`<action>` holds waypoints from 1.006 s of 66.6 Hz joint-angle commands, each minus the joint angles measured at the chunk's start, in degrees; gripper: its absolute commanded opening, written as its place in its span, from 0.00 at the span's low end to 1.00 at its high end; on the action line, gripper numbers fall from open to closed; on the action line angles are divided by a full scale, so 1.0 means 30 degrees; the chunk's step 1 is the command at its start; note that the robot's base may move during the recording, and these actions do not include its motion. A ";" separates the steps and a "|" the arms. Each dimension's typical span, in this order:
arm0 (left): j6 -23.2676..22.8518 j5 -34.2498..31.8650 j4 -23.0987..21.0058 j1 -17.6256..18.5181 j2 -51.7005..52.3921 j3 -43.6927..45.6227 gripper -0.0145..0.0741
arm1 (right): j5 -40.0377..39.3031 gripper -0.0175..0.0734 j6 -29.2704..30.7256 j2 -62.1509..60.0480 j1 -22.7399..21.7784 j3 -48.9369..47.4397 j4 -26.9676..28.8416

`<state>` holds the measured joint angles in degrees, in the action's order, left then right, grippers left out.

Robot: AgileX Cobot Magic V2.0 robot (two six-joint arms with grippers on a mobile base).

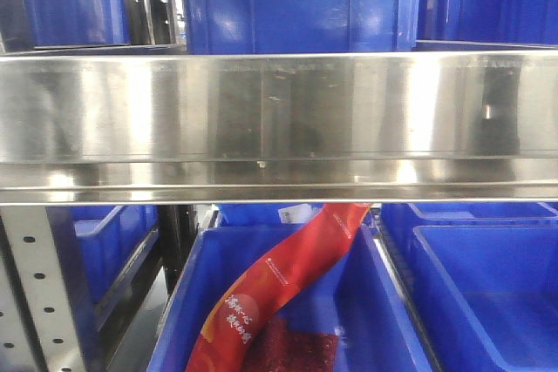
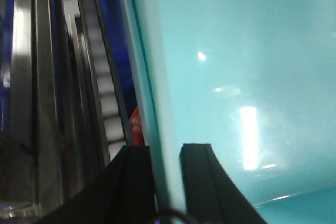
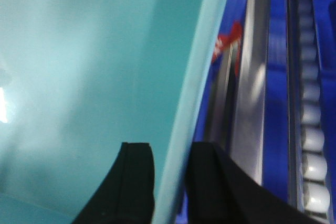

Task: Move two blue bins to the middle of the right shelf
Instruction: 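Drive up to the shelf, holding the teal bin above the upper shelf, then lower the held teal bin onto the upper shelf with both grippers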

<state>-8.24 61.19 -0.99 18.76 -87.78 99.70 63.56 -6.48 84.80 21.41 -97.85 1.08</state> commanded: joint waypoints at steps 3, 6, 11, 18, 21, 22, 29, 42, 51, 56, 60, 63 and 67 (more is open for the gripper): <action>0.0166 -0.0971 -0.0792 0.0101 -0.0405 -0.0612 0.04 | -0.1748 0.02 0.0176 0.0508 -0.0023 0.0873 -0.0914; 0.0166 -0.0971 -0.0792 0.0101 -0.0648 -0.1064 0.04 | -0.2061 0.02 0.0176 0.0684 -0.0068 0.1363 -0.0957; 0.0166 -0.1099 -0.0792 0.0101 -0.0894 -0.1644 0.04 | -0.2463 0.02 0.0176 0.1009 -0.0102 0.2179 -0.0957; 0.0166 -0.1181 -0.0708 0.0101 -0.1375 -0.1959 0.04 | -0.2930 0.02 0.0176 0.1440 -0.0102 0.2824 -0.0957; 0.0166 -0.1094 -0.0708 0.0101 -0.1544 -0.1959 0.04 | -0.3037 0.02 0.0176 0.1579 -0.0102 0.3003 -0.0957; 0.0166 -0.1094 -0.0708 0.0101 -0.1598 -0.1959 0.04 | -0.3071 0.02 0.0176 0.1615 -0.0102 0.3009 -0.0957; 0.0166 -0.1050 -0.0708 0.0101 -0.1717 -0.1959 0.04 | -0.3112 0.02 0.0176 0.1745 -0.0102 0.3009 -0.0957; 0.0166 -0.1050 -0.0708 0.0101 -0.1717 -0.1959 0.33 | -0.3029 0.34 0.0176 0.1745 -0.0102 0.2714 -0.0957; 0.0166 -0.1050 -0.0708 0.0101 -0.1717 -0.1845 0.67 | -0.2658 0.74 0.0176 0.1745 -0.0102 0.2170 -0.0957; 0.0166 -0.0869 -0.0708 0.0101 -0.1583 -0.1667 0.82 | -0.2414 0.82 0.0176 0.1661 -0.0102 0.1759 -0.0957; 0.0166 -0.0821 -0.0801 0.0101 -0.1326 -0.1504 0.86 | -0.2371 0.81 0.0176 0.1457 -0.0102 0.1478 -0.0957; 0.0166 -0.0821 -0.0861 0.0101 -0.0986 -0.1327 0.85 | -0.2371 0.80 0.0176 0.1121 -0.0102 0.1241 -0.0957; 0.0166 -0.0821 -0.0861 0.0101 -0.0445 -0.1217 0.83 | -0.2371 0.78 0.0176 0.0733 -0.0102 0.1049 -0.0957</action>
<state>-8.00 58.28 -2.78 18.86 -92.17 94.88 56.60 -5.91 89.41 21.41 -93.41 -0.99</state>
